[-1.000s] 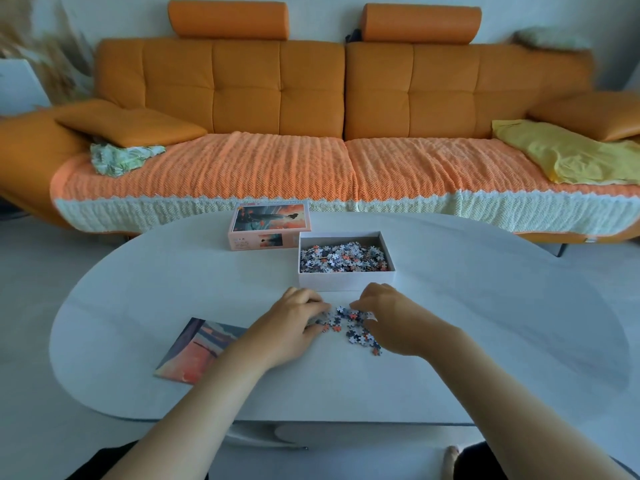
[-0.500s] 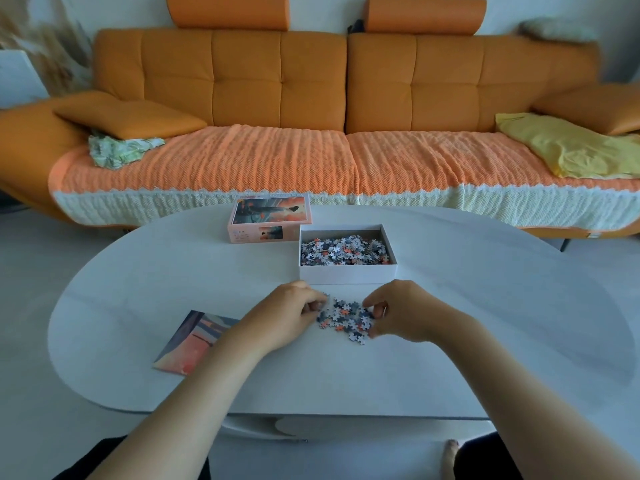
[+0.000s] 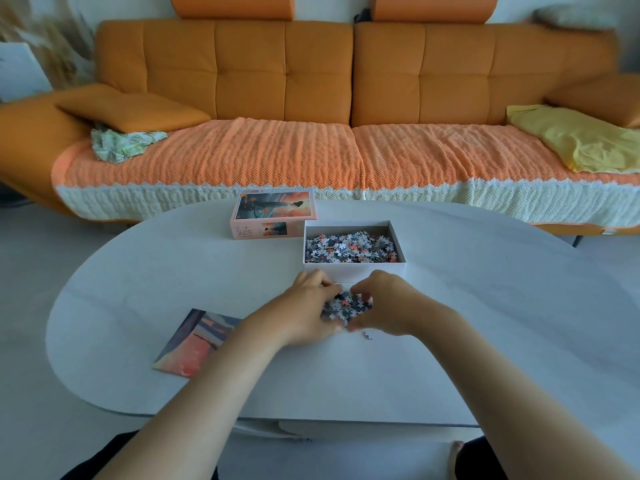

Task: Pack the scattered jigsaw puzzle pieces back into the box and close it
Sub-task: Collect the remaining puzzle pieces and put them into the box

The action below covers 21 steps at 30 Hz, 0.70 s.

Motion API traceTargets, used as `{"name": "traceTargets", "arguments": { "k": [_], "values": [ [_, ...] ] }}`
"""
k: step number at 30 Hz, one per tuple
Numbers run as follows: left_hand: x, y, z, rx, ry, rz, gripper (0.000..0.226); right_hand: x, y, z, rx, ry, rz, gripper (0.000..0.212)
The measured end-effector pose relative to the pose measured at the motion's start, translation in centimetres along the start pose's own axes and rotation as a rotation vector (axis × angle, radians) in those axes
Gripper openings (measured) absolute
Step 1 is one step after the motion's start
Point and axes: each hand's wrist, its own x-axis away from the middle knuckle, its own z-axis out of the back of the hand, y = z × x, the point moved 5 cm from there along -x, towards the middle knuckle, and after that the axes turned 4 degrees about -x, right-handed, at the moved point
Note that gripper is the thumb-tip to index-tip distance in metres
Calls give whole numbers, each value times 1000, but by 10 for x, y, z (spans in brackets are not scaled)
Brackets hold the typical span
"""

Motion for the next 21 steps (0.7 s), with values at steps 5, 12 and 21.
{"name": "traceTargets", "arguments": {
  "k": [5, 12, 21],
  "values": [
    [0, 1, 6, 118, 86, -15, 36, -3, 0, 2, -98, 55, -24, 38],
    [1, 3, 15, 152, 199, -13, 20, -7, -3, 0, -158, 100, -14, 23],
    [-7, -5, 37, 446, 316, 105, 15, -12, -4, 26, -353, 191, 12, 17]
  ]
}}
